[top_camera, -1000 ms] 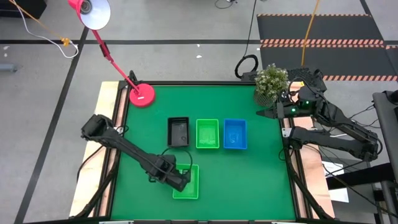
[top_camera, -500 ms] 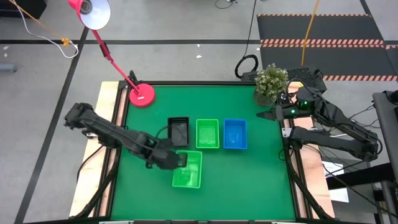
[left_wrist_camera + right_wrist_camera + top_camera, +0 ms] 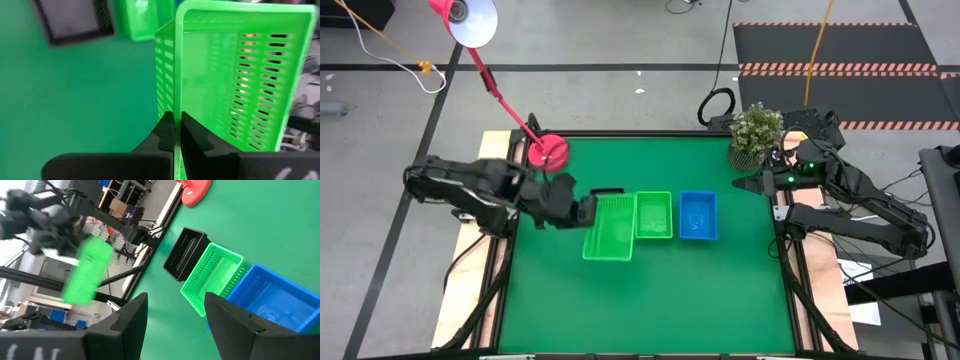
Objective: Stack baskets by color
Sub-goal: Stack the bottom green bin on the top green bin
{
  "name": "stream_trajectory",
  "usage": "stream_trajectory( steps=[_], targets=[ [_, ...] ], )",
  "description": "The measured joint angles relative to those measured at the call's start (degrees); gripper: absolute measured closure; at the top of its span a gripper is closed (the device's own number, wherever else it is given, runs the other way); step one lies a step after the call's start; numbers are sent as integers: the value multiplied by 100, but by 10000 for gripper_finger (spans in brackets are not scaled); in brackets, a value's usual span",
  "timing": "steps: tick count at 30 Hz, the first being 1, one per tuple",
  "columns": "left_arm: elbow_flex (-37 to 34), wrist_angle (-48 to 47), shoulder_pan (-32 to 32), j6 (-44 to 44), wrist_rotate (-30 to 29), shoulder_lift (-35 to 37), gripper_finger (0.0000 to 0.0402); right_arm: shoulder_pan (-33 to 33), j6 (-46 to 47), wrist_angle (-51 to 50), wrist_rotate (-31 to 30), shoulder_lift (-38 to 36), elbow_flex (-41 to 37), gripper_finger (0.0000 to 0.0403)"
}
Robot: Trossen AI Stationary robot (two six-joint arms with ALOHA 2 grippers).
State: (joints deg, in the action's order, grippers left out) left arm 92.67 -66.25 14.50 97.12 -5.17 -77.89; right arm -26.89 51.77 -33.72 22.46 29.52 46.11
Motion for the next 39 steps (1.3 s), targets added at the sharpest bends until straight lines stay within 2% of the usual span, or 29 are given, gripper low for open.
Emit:
stream_trajectory(
  steps=[8, 19, 32, 39],
  targets=[
    [1156, -746, -456, -534, -219, -180, 394, 0, 0, -15, -2, 2, 0, 212],
    [2071, -729, -956, -1168, -208, -600, 394, 0, 0, -176, 11, 2, 0, 212],
    [2220, -672, -1812, -2034, 240, -1263, 394, 0, -38, -168, 15, 0, 0, 212],
    [2220, -656, -2064, -2654, 346, -1778, 394, 0, 31, -148, 20, 0, 0, 212]
  ],
)
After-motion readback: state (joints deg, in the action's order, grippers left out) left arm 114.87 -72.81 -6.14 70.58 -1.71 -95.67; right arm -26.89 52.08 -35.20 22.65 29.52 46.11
